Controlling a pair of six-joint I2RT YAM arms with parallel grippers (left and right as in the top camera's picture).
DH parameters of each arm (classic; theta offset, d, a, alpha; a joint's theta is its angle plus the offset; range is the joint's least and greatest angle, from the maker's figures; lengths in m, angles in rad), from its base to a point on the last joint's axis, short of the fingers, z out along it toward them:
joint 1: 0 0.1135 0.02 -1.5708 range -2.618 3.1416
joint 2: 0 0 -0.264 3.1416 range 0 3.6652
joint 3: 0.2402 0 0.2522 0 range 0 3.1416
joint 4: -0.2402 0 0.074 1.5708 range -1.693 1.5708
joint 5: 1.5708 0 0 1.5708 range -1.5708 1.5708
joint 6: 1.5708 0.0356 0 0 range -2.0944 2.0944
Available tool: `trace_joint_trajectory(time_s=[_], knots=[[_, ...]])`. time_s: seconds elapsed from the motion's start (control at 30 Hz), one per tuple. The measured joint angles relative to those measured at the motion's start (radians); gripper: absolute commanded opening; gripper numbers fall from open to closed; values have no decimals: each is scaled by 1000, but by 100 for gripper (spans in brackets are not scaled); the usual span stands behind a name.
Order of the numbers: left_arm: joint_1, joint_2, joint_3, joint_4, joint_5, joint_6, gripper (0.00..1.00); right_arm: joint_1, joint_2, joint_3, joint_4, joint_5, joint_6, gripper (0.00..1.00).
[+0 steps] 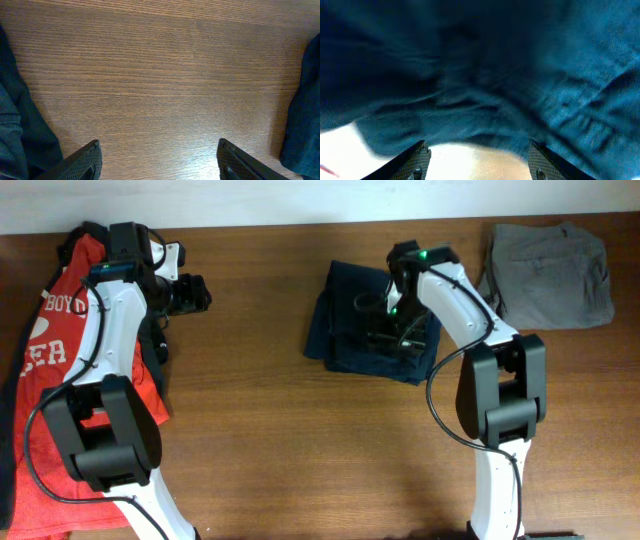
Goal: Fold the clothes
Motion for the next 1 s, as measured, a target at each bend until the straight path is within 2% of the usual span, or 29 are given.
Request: trace_joint_trajectory(time_s=[0.07,0.27,0.4,0.57,0.67,0.83,1.0], knots=[[0,0,0,1,-1,0,73,-4,0,-103,88,31,1,67],[0,0,0,0,0,0,73,-4,-61,-225,231,60,-55,64],[0,0,0,0,0,0,73,-3,-80,-258,399,150,-202,64],[0,0,0,0,0,0,73,-3,-52,-264,632,276,-513,64],[0,0,0,0,0,0,73,-3,-45,-264,682,285,-577,64],[0,0,0,0,0,0,73,-3,-45,-238,612,300,-500,68],[0,0,0,-1,-13,0,73,-5,-49,-127,320,269,-327,71]])
